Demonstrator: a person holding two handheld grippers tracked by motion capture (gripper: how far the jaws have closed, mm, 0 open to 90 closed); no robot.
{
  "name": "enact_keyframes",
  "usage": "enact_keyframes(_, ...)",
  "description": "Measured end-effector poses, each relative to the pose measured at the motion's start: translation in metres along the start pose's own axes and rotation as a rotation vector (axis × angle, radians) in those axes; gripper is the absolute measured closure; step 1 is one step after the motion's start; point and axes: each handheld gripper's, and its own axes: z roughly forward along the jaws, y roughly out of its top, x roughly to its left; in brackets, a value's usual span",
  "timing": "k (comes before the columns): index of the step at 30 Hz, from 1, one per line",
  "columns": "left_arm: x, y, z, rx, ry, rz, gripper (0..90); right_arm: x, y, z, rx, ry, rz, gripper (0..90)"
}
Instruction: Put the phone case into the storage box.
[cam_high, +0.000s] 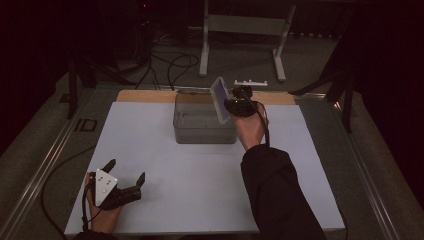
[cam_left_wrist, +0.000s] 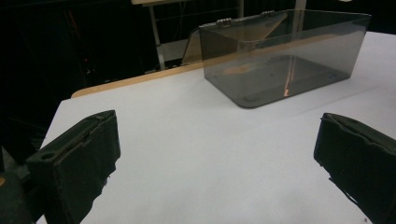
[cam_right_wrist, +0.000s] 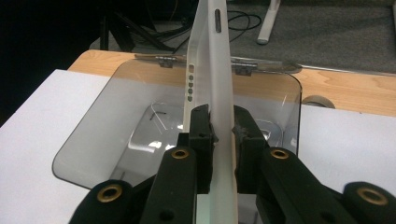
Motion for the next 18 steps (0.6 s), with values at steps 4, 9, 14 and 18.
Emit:
enact_keyframes(4,0.000,0.000,0.000,0.000,-0.001,0.000,1.2,-0.002,-0.001,0.003,0.008,-0.009,0.005,81.2)
enact_keyframes(9,0.000,0.000,0.000,0.000,-0.002,-0.001,1.2,-0.004,-0.001,0.006,0.011,-0.023,0.013,81.1)
enact_keyframes(14,0.000,0.000,0.000,-0.001,-0.003,-0.001,1.2,-0.006,-0.002,0.009,0.014,-0.035,0.023,81.1)
enact_keyframes(18,0.000,0.000,0.000,-0.001,-0.003,-0.002,1.2,-0.008,-0.003,0.011,0.019,-0.048,0.025,81.1)
